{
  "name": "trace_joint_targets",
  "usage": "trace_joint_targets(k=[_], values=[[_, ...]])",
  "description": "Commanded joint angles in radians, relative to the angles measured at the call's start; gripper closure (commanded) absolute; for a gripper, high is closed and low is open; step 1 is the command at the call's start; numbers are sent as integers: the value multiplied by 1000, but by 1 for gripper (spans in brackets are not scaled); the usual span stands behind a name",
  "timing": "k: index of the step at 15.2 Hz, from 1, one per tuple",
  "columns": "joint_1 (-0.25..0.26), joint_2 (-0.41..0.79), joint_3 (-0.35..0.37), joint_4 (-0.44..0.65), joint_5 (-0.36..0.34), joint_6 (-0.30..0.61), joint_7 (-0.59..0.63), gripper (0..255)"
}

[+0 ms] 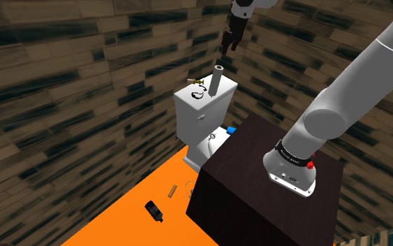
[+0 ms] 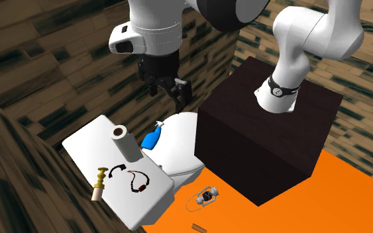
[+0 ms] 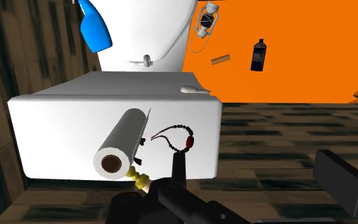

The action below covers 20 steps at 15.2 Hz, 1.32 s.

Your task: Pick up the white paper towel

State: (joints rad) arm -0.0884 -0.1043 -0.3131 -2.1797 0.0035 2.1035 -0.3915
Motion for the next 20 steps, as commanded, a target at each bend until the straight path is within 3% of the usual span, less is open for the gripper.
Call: trace_joint_targets(k=[1,8,16,20], values=[[-9,75,-18,28,23,37,-33,0],[-64,341,-45,194,126,93,-145,0],[-170,652,-27,462,224,92,-231,0],[-182,696,-18,477,237,118,-240,0]])
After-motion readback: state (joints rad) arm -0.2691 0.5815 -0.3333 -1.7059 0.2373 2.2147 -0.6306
